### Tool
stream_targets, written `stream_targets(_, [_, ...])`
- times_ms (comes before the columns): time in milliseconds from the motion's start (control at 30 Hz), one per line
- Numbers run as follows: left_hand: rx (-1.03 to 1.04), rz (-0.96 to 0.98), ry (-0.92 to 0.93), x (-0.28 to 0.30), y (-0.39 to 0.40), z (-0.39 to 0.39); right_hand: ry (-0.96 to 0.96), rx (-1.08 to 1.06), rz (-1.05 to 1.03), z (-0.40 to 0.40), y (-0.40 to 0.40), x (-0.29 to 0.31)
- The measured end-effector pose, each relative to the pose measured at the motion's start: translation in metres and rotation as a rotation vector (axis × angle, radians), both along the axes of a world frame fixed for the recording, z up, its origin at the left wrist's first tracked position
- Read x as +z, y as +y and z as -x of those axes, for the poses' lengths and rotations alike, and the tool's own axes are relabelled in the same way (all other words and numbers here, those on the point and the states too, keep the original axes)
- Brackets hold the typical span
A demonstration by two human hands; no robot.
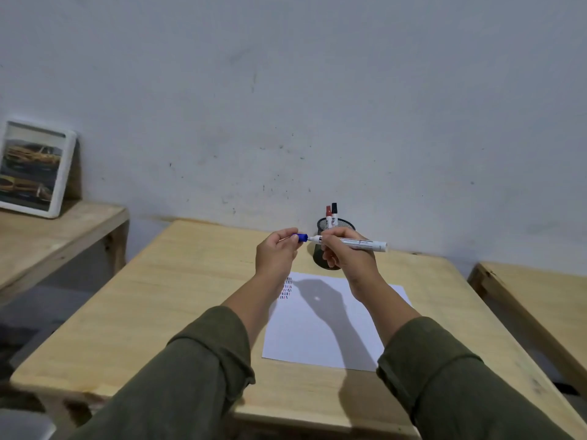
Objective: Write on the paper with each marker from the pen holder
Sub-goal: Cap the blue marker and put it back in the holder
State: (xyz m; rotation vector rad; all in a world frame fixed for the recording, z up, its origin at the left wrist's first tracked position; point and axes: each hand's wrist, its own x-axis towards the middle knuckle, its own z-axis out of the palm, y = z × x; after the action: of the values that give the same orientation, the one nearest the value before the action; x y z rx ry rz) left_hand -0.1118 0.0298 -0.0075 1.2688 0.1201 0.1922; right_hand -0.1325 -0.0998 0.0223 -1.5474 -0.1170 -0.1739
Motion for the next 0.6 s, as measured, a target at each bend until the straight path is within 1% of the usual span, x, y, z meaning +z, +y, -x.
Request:
stream_targets(200, [-0.067,0.022,0.007,0.004,-0.003,0.001,0.002,0.021,0.01,0.0,0.001,0.003])
stream_targets(400, [-0.153,0.204,0.085,0.017,-0.003,0.006,-0.003,0.034,0.058,0.001,-0.002,0.007])
stream_targets(600, [-0.138,0.293,0.163,0.024,-0.005,0.004,-0.023,0.057,0.055,0.0,-0.004,0.011])
